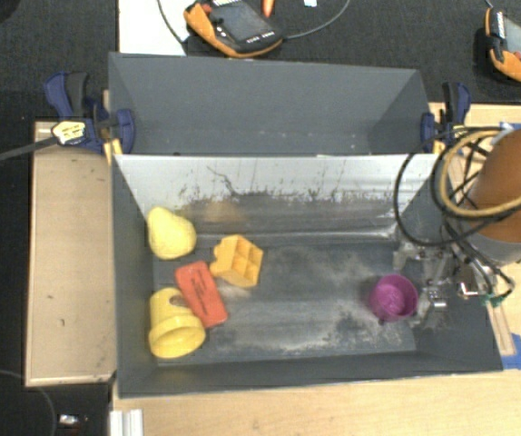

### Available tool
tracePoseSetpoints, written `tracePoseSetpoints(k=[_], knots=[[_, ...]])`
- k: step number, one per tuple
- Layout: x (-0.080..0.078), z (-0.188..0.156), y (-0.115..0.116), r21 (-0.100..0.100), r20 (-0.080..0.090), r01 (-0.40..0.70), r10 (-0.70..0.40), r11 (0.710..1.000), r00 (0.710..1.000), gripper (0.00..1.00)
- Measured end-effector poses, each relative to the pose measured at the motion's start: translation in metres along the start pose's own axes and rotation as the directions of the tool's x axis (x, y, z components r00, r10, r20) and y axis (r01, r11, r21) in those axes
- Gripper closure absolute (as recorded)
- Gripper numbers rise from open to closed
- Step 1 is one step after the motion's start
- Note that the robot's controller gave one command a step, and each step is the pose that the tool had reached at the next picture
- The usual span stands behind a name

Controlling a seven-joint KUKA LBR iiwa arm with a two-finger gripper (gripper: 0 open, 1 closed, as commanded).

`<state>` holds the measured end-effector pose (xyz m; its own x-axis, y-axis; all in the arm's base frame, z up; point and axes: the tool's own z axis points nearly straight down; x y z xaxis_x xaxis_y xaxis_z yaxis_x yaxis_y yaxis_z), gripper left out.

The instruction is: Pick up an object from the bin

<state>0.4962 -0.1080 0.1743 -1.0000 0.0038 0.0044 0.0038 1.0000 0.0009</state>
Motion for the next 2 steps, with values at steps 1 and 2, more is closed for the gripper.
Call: tracePoseSetpoints(k=[1,2], knots=[[-0.002,-0.004,0.0,0.002,0.007,0.007,-0.007,1.0,1.0,0.0],[0.01,0.105,-0.035,0.001,0.005,0.006,-0.006,1.0,1.0,0.0]])
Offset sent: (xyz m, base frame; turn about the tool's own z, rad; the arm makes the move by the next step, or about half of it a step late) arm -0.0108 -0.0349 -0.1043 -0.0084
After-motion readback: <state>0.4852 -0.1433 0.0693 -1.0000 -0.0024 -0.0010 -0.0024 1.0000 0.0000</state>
